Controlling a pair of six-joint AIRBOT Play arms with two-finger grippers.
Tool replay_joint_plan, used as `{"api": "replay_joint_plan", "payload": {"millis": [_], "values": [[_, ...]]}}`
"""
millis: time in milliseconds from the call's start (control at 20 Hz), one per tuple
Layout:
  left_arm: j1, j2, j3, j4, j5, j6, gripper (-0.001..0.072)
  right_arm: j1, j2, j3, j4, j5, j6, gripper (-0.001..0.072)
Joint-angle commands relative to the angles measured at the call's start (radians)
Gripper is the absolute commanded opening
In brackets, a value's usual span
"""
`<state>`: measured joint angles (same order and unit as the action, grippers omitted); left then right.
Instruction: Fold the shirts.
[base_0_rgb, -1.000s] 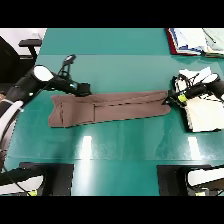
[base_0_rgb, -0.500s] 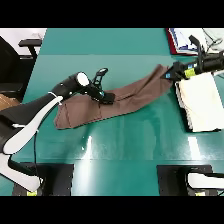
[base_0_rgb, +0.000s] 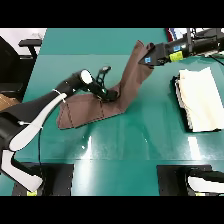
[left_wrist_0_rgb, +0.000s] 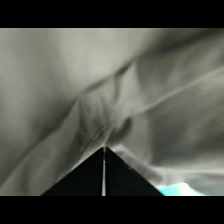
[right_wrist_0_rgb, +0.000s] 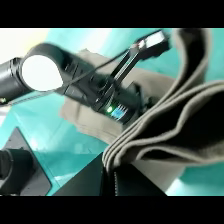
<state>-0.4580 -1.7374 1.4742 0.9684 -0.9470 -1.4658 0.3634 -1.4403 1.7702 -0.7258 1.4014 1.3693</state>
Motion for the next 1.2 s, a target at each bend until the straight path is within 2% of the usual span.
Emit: {"api": "replay_joint_plan", "payload": {"millis": [0, 100, 200, 350, 450, 500, 550, 600, 700, 800, 950, 1050, 1100, 1150], "values": [[0.071, 0.082, 0.085, 0.065, -0.074, -0.004, 0.0025, 0.087, -0.003, 0.030, 0.006, -0.064, 0.002, 0.0015], [0.163, 0.177, 0.142, 0.111, -0.117, -0.002, 0.0025, 0.144, -0.034, 0.030, 0.080, -0.093, -0.023, 0.0016], [0.256, 0.276, 0.189, 0.164, -0.149, -0.001, 0.0026, 0.233, -0.098, 0.031, 0.184, -0.147, -0.093, 0.0015], [0.380, 0.428, 0.228, 0.267, -0.164, -0.001, 0.0026, 0.393, -0.227, 0.043, 0.211, -0.259, -0.148, 0.0017], [0.446, 0.505, 0.229, 0.297, -0.166, -0.001, 0.0026, 0.489, -0.351, 0.126, 0.207, -0.295, -0.156, 0.0021], [0.472, 0.529, 0.229, 0.297, -0.175, -0.001, 0.0026, 0.522, -0.409, 0.177, 0.206, -0.291, -0.156, 0.0098], [0.495, 0.550, 0.230, 0.297, -0.190, -0.001, 0.0026, 0.548, -0.461, 0.224, 0.201, -0.289, -0.156, 0.0361], [0.511, 0.556, 0.230, 0.297, -0.211, -0.001, 0.0026, 0.557, -0.497, 0.263, 0.201, -0.264, -0.156, 0.0514], [0.524, 0.556, 0.230, 0.299, -0.272, -0.001, 0.0026, 0.537, -0.519, 0.277, 0.194, -0.190, -0.154, 0.0507], [0.524, 0.556, 0.230, 0.303, -0.303, 0.000, 0.0025, 0.472, -0.481, 0.192, 0.105, -0.125, -0.140, 0.0428], [0.521, 0.556, 0.230, 0.299, -0.304, -0.001, 0.0026, 0.322, -0.378, -0.021, -0.022, -0.100, -0.111, 0.0428], [0.521, 0.556, 0.227, 0.275, -0.306, -0.001, 0.0026, 0.196, -0.297, -0.185, -0.078, -0.129, -0.043, 0.0428], [0.518, 0.556, 0.223, 0.264, -0.304, -0.001, 0.0026, 0.143, -0.266, -0.256, -0.097, -0.155, -0.022, 0.0431], [0.513, 0.556, 0.214, 0.264, -0.298, 0.000, 0.0026, 0.091, -0.243, -0.323, -0.087, -0.189, -0.022, 0.0539]]}}
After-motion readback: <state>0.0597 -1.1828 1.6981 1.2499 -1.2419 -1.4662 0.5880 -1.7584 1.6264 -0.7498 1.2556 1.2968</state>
